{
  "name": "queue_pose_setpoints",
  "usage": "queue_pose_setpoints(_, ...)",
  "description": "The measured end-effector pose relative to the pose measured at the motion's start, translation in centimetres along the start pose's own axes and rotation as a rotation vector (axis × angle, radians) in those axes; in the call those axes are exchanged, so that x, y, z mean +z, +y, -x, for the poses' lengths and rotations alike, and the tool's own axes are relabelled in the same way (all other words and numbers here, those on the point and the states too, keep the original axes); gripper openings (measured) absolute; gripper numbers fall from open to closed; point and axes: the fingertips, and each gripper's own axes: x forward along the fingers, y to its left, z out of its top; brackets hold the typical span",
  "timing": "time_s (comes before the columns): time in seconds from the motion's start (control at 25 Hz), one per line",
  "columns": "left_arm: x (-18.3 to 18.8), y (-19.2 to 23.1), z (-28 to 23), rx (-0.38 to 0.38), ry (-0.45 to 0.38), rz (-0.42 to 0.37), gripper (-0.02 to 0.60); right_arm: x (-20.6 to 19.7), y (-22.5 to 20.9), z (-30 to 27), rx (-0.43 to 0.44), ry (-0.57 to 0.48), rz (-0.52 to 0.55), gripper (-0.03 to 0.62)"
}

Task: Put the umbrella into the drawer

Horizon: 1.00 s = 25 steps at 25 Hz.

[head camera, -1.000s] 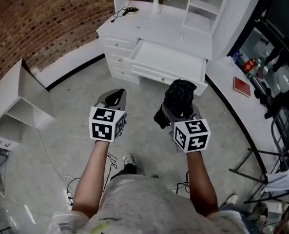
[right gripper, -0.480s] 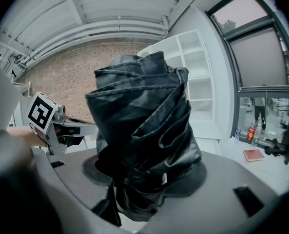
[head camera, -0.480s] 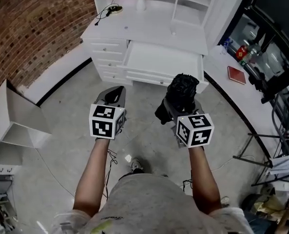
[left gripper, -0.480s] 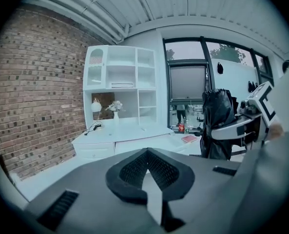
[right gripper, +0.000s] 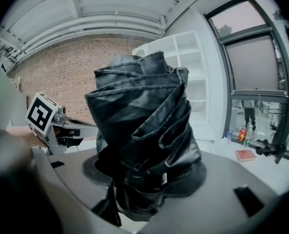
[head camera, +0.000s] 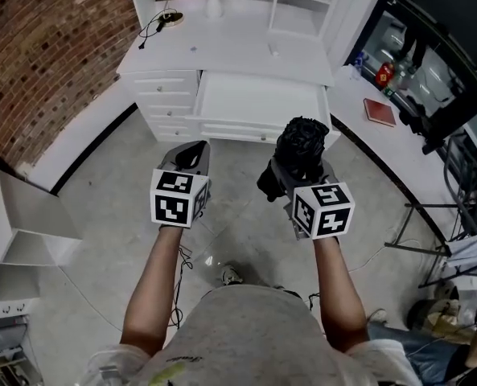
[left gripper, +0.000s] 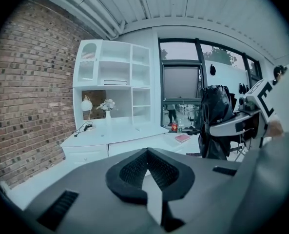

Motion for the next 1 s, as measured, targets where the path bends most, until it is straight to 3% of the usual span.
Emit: queue_pose_setpoints(1.0, 1.1, -1.1, -1.9, -0.086, -0.016, -0.054, -0.003, 0.0, -1.7, 0.6, -0.085, -0.033, -0.009, 0.253)
